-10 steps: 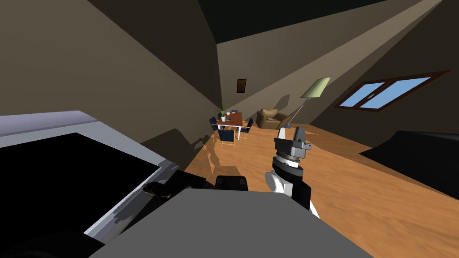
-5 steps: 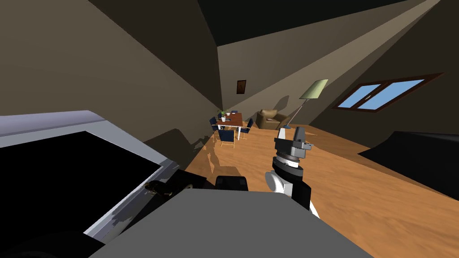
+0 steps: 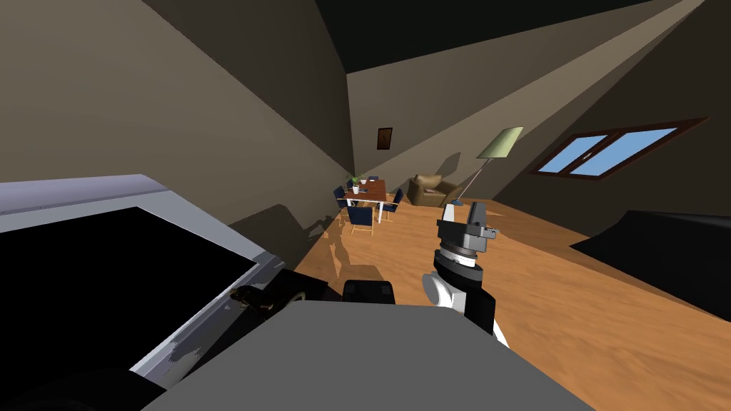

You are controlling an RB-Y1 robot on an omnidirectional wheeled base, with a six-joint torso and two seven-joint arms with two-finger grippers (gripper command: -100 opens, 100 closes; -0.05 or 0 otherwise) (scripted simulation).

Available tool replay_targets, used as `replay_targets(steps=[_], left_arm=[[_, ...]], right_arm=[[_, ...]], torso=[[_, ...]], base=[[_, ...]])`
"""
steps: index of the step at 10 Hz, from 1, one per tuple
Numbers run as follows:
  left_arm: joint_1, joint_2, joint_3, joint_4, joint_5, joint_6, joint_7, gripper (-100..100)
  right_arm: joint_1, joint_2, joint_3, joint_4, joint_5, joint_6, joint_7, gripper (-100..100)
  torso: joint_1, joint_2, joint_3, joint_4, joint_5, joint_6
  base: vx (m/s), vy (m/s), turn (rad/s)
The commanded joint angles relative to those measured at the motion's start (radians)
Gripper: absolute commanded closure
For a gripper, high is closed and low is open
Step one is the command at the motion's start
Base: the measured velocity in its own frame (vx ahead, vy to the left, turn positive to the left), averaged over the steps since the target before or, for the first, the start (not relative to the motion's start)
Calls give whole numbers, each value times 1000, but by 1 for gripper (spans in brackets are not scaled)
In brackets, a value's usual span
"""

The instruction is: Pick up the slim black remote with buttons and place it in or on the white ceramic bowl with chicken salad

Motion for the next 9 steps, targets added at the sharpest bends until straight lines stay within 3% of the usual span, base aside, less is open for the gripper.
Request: replay_targets(steps=[1,3,5,6,7,9], left_arm=[[26,43,8,-22,3,-19,28,-100],[36,59,11,-30,4,-26,38,-100],[64,107,19,-54,7,-44,68,-100],[59,97,17,-53,7,-36,61,-100],[61,99,18,-54,8,-38,63,0],[61,99,18,-54,7,-38,63,0]], right_arm=[[0,0,0,0,0,0,0,0],[0,0,0,0,0,0,0,0],[0,0,0,0,0,0,0,0],[0,0,0,0,0,0,0,0],[0,0,0,0,0,0,0,0],[0,0,0,0,0,0,0,0]], torso=[[0,0,0,0,0,0],[0,0,0,0,0,0],[0,0,0,0,0,0],[0,0,0,0,0,0],[2,0,0,0,1,0],[3,-1,0,0,1,0]], base=[[-11,-60,21],[-8,-40,7],[-7,-48,19],[-4,-19,4],[0,0,0],[0,0,0]])
